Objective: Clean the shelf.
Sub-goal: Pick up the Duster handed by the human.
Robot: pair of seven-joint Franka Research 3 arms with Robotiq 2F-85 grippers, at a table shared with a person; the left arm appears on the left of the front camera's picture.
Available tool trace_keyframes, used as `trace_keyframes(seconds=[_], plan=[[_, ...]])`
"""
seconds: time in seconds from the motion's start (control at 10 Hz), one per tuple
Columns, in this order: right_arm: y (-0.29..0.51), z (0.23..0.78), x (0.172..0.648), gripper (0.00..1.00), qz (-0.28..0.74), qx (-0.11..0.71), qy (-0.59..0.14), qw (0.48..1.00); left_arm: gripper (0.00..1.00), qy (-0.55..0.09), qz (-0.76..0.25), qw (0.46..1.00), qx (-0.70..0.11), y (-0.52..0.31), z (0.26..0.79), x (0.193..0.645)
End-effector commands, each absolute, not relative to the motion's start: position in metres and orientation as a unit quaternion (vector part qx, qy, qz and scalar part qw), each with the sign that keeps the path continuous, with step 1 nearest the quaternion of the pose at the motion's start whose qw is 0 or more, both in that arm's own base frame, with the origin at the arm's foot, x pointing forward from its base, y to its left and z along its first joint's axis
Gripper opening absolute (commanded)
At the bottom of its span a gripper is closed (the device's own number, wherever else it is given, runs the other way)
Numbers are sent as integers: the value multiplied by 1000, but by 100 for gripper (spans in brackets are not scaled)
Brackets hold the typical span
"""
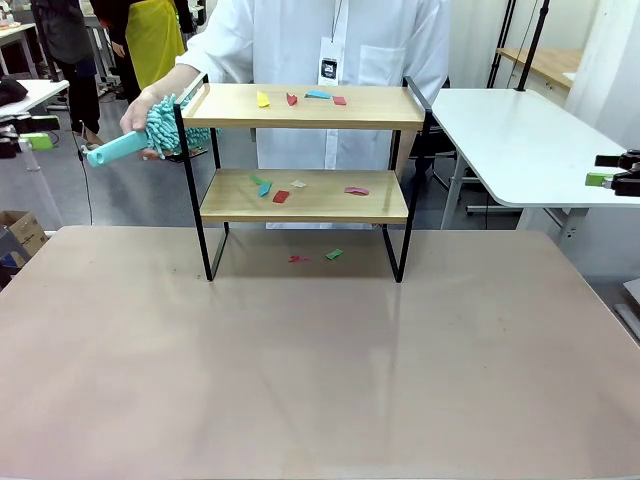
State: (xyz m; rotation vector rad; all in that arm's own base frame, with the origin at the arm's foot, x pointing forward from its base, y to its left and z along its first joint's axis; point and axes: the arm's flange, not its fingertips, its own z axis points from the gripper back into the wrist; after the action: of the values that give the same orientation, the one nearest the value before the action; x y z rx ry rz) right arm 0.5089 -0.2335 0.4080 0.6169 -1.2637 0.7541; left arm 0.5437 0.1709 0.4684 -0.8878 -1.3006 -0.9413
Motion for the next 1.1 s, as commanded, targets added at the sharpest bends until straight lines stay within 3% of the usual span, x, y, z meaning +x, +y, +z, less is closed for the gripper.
trace_keyframes(seconds=[0.0, 0.2, 0.5, 1.0], plan=[[-232, 411, 509, 100, 339, 275, -564, 700, 100, -526, -324, 720, -316, 155, 524, 531], [-232, 411, 509, 100, 339, 275, -564, 700, 100, -486, -300, 791, -221, 125, 587, 507], [-232, 411, 509, 100, 339, 275, -564, 700, 100, -448, -195, 863, -131, 65, 635, 482], [-232, 411, 509, 100, 339, 275, -564, 700, 100, -403, -181, 891, -102, -3, 655, 450]])
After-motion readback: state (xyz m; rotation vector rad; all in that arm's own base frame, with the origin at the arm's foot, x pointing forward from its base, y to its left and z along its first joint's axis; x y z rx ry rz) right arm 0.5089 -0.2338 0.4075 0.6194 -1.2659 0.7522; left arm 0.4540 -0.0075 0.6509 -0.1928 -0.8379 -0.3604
